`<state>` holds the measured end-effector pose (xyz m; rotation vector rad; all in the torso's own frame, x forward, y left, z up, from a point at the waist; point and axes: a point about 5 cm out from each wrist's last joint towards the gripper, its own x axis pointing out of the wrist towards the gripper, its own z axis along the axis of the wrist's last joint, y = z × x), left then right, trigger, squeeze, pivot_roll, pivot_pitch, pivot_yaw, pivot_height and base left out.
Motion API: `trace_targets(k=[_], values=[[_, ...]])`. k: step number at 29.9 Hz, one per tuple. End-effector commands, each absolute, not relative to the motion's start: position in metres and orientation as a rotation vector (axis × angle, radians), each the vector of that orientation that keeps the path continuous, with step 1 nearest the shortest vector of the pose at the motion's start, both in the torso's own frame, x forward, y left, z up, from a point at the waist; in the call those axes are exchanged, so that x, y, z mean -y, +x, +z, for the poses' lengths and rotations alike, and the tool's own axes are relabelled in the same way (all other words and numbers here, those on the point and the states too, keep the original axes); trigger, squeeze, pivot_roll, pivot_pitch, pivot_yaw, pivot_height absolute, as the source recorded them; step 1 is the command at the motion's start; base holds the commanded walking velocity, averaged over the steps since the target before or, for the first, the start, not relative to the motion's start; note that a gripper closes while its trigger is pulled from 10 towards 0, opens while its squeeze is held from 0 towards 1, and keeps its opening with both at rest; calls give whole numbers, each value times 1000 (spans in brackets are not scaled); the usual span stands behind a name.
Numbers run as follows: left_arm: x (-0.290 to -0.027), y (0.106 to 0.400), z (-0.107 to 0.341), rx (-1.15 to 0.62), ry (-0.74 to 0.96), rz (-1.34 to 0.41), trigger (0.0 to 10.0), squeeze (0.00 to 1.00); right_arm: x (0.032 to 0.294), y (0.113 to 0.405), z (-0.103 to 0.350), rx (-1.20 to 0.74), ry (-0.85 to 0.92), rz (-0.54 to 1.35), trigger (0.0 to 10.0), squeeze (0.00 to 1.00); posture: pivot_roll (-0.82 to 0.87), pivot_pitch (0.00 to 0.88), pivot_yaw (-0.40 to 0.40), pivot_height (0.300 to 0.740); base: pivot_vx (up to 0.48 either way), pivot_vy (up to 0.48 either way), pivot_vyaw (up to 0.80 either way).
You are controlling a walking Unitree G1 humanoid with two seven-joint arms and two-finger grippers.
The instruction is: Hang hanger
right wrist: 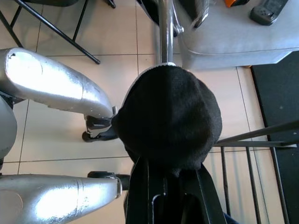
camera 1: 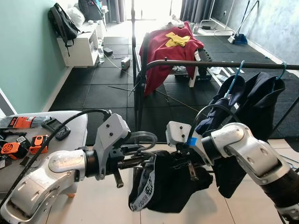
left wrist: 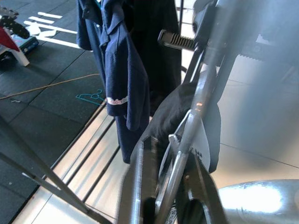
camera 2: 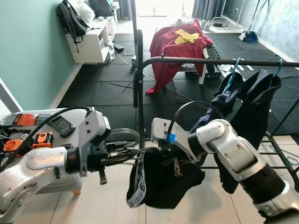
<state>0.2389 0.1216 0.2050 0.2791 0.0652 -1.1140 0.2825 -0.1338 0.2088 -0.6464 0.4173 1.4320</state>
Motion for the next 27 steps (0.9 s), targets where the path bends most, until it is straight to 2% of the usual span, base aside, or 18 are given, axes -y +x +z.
trace_targets(k=[1,19,20,21,27], values=[[-115,233,197,-103,285,-1171,0,0,129,281,213,-381,-645,1447,10000,0,-71,47,12,740,0,0,0],[-113,234,195,-94,276,-1156,0,0,131,287,214,-355,-669,1409,10000,0,-73,41,7,740,0,0,0],[-113,235,196,-83,269,-1147,0,0,131,289,216,-339,-661,1401,10000,910,-72,41,6,740,0,0,0],[-114,237,198,-66,251,-1133,0,0,130,290,218,-318,-652,1395,10000,1000,-73,39,5,740,0,0,0],[-120,240,201,-32,191,-1081,0,0,128,298,230,-202,-590,1351,10000,1000,-75,38,4,740,0,0,0]])
